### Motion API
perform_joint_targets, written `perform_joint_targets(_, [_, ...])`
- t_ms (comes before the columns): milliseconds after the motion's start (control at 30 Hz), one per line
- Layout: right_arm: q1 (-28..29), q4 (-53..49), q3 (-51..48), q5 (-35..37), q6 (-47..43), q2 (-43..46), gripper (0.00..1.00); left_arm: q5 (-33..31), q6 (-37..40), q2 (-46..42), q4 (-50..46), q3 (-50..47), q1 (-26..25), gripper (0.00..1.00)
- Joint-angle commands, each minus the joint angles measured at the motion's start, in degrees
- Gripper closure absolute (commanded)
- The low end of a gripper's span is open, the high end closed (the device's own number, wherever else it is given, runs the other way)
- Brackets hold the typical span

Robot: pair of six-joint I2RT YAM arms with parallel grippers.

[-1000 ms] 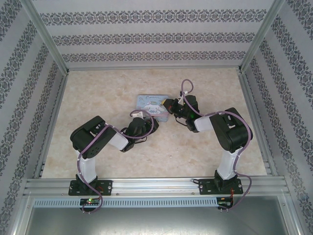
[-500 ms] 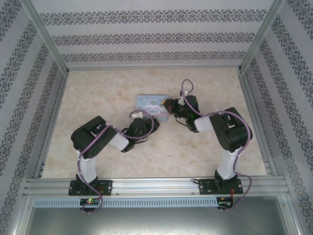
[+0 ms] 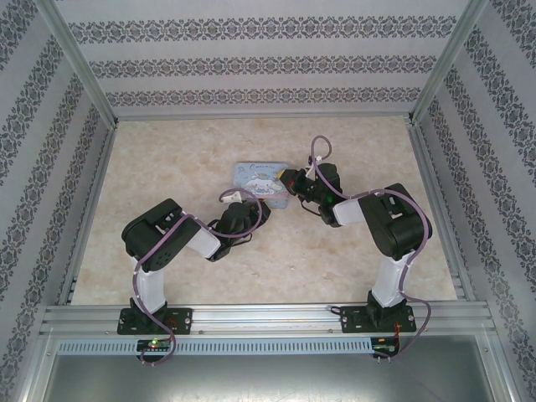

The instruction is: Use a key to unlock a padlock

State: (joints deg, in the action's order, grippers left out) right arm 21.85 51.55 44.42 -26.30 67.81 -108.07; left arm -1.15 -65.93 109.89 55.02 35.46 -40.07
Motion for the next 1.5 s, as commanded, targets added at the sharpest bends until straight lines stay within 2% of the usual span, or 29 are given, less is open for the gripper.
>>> perform_joint_targets(0, [-0.4, -2.4, -2.1, -0.6, 0.3, -1.9, 1.0, -1.5, -0.7, 0.7, 1.7, -0.5, -0.7, 0.72])
perform_joint_targets(600, [-0.7, -1.9, -2.7, -1.1, 0.5, -1.7, 1.0, -1.5, 0.5, 2.8, -0.8, 1.5, -2.0, 0.77])
perform_joint_targets(733, [-0.9, -1.8, -2.7, -1.2, 0.5, -1.7, 1.0, -1.6, 0.4, 2.9, -0.8, 1.5, -2.0, 0.8])
perform_joint_targets(900, [-1.3, -2.1, -2.4, -2.0, 0.5, -0.9, 1.0, -1.3, 0.0, 1.9, -1.4, 1.2, -1.9, 0.9])
perform_joint_targets(1033, [-1.9, -2.5, -2.3, -2.3, 0.2, 1.2, 1.0, 1.0, -0.2, 0.2, -4.4, 1.8, -1.8, 1.0])
perform_joint_targets(1267, [-2.3, -5.4, -3.7, -6.1, -2.3, 9.4, 1.0, 7.4, 0.8, -3.6, -12.9, 4.3, -0.8, 1.0])
perform_joint_targets(1467, [-2.6, -7.7, -10.8, -9.7, -4.8, 18.3, 1.0, 13.9, 1.9, -5.8, -19.3, 6.9, 1.0, 1.0])
